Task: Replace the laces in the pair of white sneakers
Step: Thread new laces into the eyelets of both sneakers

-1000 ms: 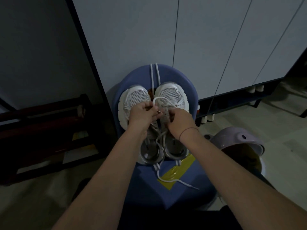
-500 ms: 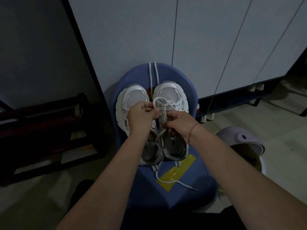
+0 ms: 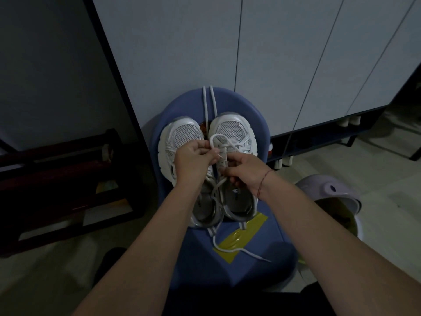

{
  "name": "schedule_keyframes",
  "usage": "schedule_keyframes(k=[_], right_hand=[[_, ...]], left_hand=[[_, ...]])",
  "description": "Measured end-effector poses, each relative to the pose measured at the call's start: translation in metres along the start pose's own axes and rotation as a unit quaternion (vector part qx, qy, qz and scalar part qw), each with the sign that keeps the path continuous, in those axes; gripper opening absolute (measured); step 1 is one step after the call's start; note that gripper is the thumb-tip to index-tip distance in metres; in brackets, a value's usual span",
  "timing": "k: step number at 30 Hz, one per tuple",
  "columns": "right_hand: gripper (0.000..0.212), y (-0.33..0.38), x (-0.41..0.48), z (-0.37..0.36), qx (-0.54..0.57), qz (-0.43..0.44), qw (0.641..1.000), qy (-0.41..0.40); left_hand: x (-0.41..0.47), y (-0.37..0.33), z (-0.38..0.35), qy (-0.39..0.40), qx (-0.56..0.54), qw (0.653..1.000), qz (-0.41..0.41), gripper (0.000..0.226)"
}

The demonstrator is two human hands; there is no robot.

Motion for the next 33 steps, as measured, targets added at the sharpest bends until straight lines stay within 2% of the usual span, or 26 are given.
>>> schedule_keyframes(k=[4,8,16,19,23,27,33], right_hand=[[0.029,0.002,-0.001,0.001,0.006,-0.003,1.0,0.012],[0.015,0.006,-0.004,0.004,0.033,-0.018,0.998,0.042],[0.021,0.009,-0.006,0.007,0.071,-0.04,0.994,0.073],[0.025,0.01,-0.005,0.007,0.072,-0.04,0.993,0.08],[0.03,0.009,-0.003,0.008,0.084,-0.053,0.993,0.07],[0.019,0.006,0.002,0.004,0.104,-0.063,0.992,0.025],[0.014,0.001,0.004,-0.002,0.106,-0.053,0.993,-0.009]], left_hand=[[0.002,0.001,0.001,0.007,0.04,0.999,-0.016,0.013],[0.003,0.004,0.0,-0.011,0.095,0.994,-0.049,0.011],[-0.001,0.002,-0.003,-0.053,0.162,0.979,-0.11,0.018],[-0.001,0.001,-0.004,-0.041,0.163,0.979,-0.112,0.018],[0.0,0.002,-0.004,-0.017,0.163,0.981,-0.109,0.025],[-0.001,0.003,-0.003,-0.01,0.168,0.98,-0.111,0.011],[-0.003,0.004,-0.003,-0.045,0.208,0.965,-0.152,0.014]])
Point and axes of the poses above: each hand's wrist, its own x-axis towards the middle knuckle, its own z-axis out of the back of the hand, y = z × x, the point moved 1 cm from there along x, towards the middle knuckle, and after that the axes turned 14 degrees about -y, right-handed, at the moved point
